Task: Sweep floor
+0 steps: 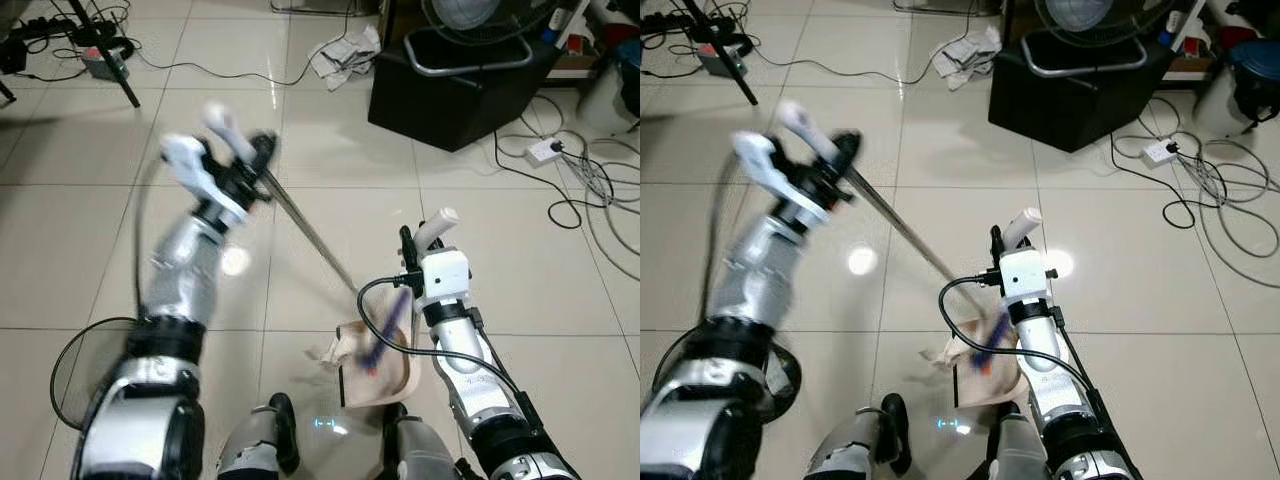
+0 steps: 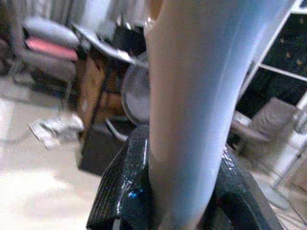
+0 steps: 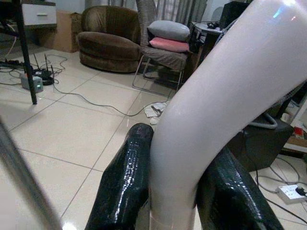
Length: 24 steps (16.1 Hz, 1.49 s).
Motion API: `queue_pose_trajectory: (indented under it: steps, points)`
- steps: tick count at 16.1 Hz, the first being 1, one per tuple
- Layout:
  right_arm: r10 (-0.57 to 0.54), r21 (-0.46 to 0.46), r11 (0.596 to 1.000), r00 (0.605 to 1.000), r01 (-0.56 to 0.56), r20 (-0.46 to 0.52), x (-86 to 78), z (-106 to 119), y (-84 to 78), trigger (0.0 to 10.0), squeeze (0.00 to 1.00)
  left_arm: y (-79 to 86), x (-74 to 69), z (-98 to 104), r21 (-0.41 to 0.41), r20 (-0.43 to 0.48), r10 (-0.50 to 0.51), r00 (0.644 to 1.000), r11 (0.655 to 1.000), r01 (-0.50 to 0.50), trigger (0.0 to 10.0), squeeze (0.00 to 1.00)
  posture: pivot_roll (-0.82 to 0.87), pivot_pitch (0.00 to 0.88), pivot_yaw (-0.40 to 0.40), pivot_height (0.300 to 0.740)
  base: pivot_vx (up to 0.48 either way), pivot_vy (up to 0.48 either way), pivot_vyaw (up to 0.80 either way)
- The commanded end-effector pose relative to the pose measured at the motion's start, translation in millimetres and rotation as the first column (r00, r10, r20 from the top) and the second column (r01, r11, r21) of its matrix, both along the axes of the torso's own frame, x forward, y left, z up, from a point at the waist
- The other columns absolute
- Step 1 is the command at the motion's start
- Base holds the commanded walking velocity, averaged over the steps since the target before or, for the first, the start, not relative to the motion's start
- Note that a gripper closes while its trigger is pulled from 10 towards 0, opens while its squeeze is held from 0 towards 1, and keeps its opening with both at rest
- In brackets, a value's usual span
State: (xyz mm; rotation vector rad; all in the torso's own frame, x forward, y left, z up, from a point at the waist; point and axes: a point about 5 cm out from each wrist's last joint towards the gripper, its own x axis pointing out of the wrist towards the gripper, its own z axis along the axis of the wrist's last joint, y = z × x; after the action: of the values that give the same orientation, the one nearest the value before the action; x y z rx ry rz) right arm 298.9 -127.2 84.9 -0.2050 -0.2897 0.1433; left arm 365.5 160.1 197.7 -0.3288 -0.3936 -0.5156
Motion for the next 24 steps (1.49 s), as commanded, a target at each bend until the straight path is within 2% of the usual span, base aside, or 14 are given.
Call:
queue_pose_trajectory:
  steps: [1,3,5,6,7,9,10,11,12,15,17,19,22,24]
  points:
    - [-0.006,-0.014,1.000,0.997,0.005,-0.073,-7.6,-17,-4.5,10.0,0.00,10.3,1.8,20,0.001,0.105,0.080,0.991,0.997,-0.080,10.0,0.00,-0.01,0.235,0.046,0.740,0.000,0.000,0.00]
    - [-0.005,-0.012,1.000,0.997,0.004,-0.074,-7.8,-17,-4.1,10.0,0.00,16.4,4.1,15,0.071,0.110,0.168,0.980,0.982,-0.176,10.0,0.00,-0.02,0.235,0.048,0.740,0.000,0.000,0.00]
    - [-0.004,-0.010,1.000,0.997,0.004,-0.074,-7.9,-17,-3.4,10.0,0.00,14.7,3.6,-4,0.223,0.076,0.240,0.968,0.942,-0.252,10.0,0.00,-0.02,0.237,0.049,0.740,0.000,0.000,0.00]
    - [-0.003,-0.009,1.000,0.997,0.002,-0.073,-7.8,-17,-2.6,10.0,0.00,11.8,1.3,-18,0.306,0.054,0.259,0.964,0.915,-0.263,10.0,0.00,-0.02,0.242,0.050,0.740,0.000,0.000,0.00]
    - [-0.001,-0.008,1.000,0.997,0.000,-0.072,-7.6,-17,-1.9,10.0,0.00,6.5,-2.6,-34,0.355,0.019,0.260,0.965,0.901,-0.250,10.0,0.00,-0.02,0.243,0.049,0.740,0.000,0.000,0.00]
    - [0.002,-0.008,1.000,0.998,-0.002,-0.069,-7.3,-16,-1.3,10.0,0.00,-0.1,-7.6,-54,0.381,-0.031,0.275,0.961,0.892,-0.243,10.0,0.00,-0.02,0.249,0.046,0.740,0.000,0.000,0.00]
    - [0.005,-0.008,1.000,0.998,-0.005,-0.070,-7.4,-16,-0.7,10.0,0.00,-7.7,-12.4,-69,0.379,-0.070,0.285,0.956,0.894,-0.239,10.0,0.00,-0.02,0.250,0.045,0.740,0.000,0.000,0.00]
    - [0.006,-0.008,1.000,0.998,-0.007,-0.070,-7.5,-17,-0.5,10.0,0.00,-11.3,-14.2,-74,0.363,-0.081,0.287,0.955,0.900,-0.240,10.0,0.00,-0.02,0.249,0.045,0.740,0.000,0.000,0.00]
    - [0.007,-0.008,1.000,0.997,-0.008,-0.071,-7.4,-17,-0.2,10.0,0.00,-22.5,-17.3,-78,0.311,-0.095,0.275,0.957,0.921,-0.234,10.0,0.00,-0.02,0.251,0.045,0.740,0.000,0.000,0.00]
    - [0.007,-0.007,1.000,0.997,-0.008,-0.072,-7.6,-17,0.2,10.0,0.00,-39.4,-19.7,-76,0.200,-0.097,0.246,0.964,0.954,-0.223,10.0,0.00,-0.02,0.252,0.045,0.740,0.000,0.000,0.00]
    - [0.007,-0.008,1.000,0.997,-0.007,-0.074,-7.8,-18,0.3,10.0,0.00,-56.2,-23.0,-73,0.177,-0.080,0.116,0.990,0.979,-0.101,10.0,0.00,-0.02,0.251,0.048,0.740,0.000,0.000,0.00]
    - [0.006,-0.007,1.000,0.997,-0.006,-0.076,-7.7,-18,0.4,10.0,0.00,-66.6,-27.4,-75,0.187,-0.083,-0.008,0.997,0.982,0.023,10.0,0.00,-0.02,0.248,0.050,0.740,0.000,0.000,0.00]
    - [0.001,-0.007,1.000,0.997,-0.001,-0.079,-7.3,-18,-0.1,10.0,0.00,-75.1,-37.1,-77,0.196,-0.106,-0.196,0.975,0.957,0.213,10.0,0.00,-0.02,0.246,0.053,0.740,0.000,0.000,0.00]
    - [-0.003,-0.005,1.000,0.997,0.002,-0.079,-6.7,-18,-0.6,10.0,0.00,-71.9,-38.3,-70,0.109,-0.116,-0.252,0.961,0.958,0.264,10.0,0.00,-0.01,0.244,0.054,0.740,0.000,0.000,0.00]
